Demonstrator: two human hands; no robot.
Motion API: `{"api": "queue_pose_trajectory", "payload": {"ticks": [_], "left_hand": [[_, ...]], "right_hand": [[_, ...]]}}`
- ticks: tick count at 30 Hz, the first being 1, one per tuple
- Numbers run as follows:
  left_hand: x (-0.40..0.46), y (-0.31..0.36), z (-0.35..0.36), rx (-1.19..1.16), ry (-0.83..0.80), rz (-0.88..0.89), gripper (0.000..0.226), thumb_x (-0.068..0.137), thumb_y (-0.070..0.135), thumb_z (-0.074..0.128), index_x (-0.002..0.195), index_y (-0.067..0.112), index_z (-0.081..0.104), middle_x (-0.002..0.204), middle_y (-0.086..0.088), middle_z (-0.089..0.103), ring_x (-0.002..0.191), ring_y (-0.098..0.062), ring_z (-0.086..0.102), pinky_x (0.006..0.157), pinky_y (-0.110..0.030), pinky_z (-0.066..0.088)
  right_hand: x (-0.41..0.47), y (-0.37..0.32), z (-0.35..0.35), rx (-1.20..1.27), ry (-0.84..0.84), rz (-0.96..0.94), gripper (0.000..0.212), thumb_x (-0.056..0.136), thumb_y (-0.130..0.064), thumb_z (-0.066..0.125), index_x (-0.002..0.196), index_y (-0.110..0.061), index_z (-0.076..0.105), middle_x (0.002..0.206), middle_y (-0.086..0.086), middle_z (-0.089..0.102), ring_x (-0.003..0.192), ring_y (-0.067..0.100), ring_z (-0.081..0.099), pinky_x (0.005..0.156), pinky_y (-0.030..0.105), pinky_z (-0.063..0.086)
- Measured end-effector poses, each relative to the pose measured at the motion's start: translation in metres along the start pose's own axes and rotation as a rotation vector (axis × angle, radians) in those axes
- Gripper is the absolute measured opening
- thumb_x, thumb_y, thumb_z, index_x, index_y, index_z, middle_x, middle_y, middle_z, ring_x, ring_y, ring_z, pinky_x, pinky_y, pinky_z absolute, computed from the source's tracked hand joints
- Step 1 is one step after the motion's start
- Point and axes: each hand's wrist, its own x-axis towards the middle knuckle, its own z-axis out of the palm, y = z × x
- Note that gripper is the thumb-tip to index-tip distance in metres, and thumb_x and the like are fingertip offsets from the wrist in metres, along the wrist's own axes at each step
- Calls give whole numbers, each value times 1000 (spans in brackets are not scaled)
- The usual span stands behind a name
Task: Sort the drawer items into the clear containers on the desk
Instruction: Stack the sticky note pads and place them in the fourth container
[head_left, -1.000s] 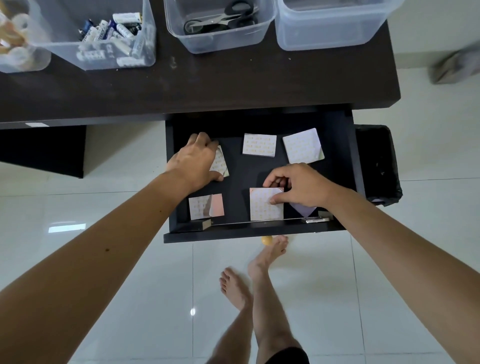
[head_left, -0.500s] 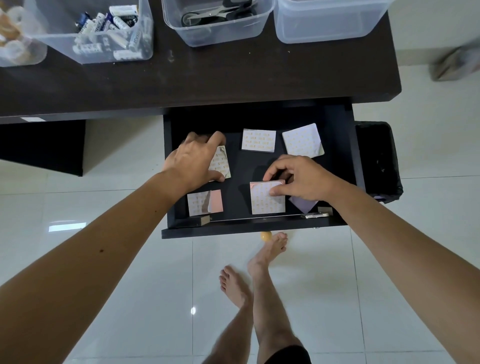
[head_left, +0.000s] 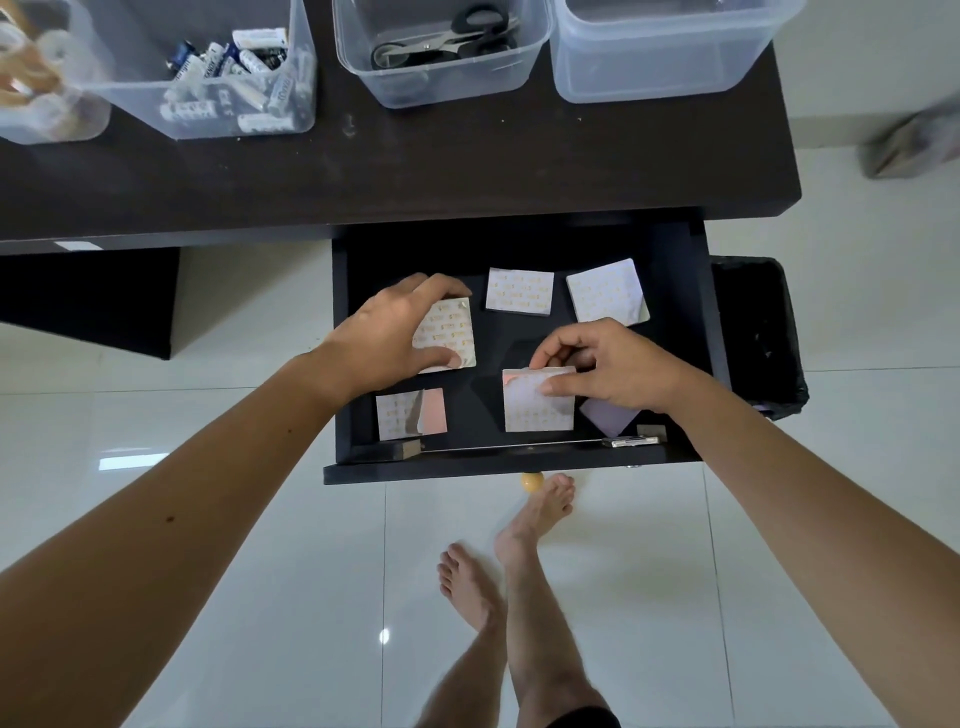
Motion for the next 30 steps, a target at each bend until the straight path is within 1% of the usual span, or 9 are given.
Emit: {"api": "queue_pose_trajectory", "payload": {"ticks": [5, 8, 12, 16, 19, 22, 24, 27, 30], "left_hand": [[1, 2, -3, -233, 66, -29, 78, 76, 29, 94, 144, 37, 56, 132, 8, 60, 125, -12, 54, 105, -34, 50], [-3, 4, 2, -392, 90, -38, 78, 69, 29, 98, 138, 44, 65, 120, 12, 65, 116, -10, 59, 101, -37, 55], [-8, 7, 13, -586, 23, -22, 76, 70, 20, 97, 137, 41, 67, 122, 17, 69, 117, -5, 64, 100, -36, 58], [-11, 11, 24, -810, -42, -10, 74, 75, 5, 92, 140, 28, 66, 125, 8, 74, 122, -8, 67, 95, -35, 62], [-13, 11, 29, -955, -16, 2, 74, 77, -2, 88, 141, 24, 62, 128, -2, 71, 123, -14, 68, 90, -29, 62], [-14, 14, 35, -1085, 2, 14, 72, 84, 7, 83, 147, 23, 55, 135, -9, 66, 127, -25, 65, 95, -39, 62], [-14, 19, 38, -1173, -10, -4, 73, 86, 12, 80, 151, 26, 50, 133, -14, 67, 122, -32, 69, 88, -48, 64], [-12, 24, 42, -1240, -19, -36, 75, 86, -1, 79, 149, 27, 49, 129, -14, 66, 114, -34, 73, 69, -50, 67], [-8, 23, 50, -1199, -13, -32, 69, 87, -6, 78, 143, 23, 50, 129, -10, 64, 116, -29, 72, 67, -47, 66]], "right_hand": [[-1, -11, -8, 224, 108, -72, 23, 90, -7, 82, 110, -17, 78, 111, 13, 76, 102, 15, 77, 88, 25, 62], [3, -18, -9, 280, 152, -111, 22, 91, -6, 80, 111, -17, 78, 113, 10, 78, 105, 16, 77, 87, 26, 62], [14, -26, -3, 276, 190, -141, 21, 93, -10, 79, 112, -18, 79, 115, 2, 80, 110, 16, 76, 92, 31, 62], [23, -28, 0, 204, 235, -154, 22, 93, -13, 81, 115, -17, 80, 115, 0, 80, 110, 16, 76, 97, 38, 62], [23, -32, 3, 137, 300, -168, 21, 93, -16, 82, 113, -22, 80, 112, -2, 79, 102, 12, 76, 89, 29, 62], [23, -34, 7, 70, 377, -204, 20, 92, -21, 83, 111, -26, 80, 110, -6, 74, 92, 6, 71, 81, 22, 58], [24, -36, 11, 31, 435, -238, 21, 90, -23, 85, 110, -28, 80, 104, -9, 67, 83, 1, 64, 80, 21, 57], [26, -39, 15, -4, 455, -252, 21, 87, -26, 87, 107, -31, 81, 100, -7, 64, 84, 5, 64, 82, 30, 60], [27, -37, 12, -36, 381, -226, 24, 84, -28, 89, 108, -30, 83, 101, -6, 65, 88, 12, 66, 85, 37, 61]]}}
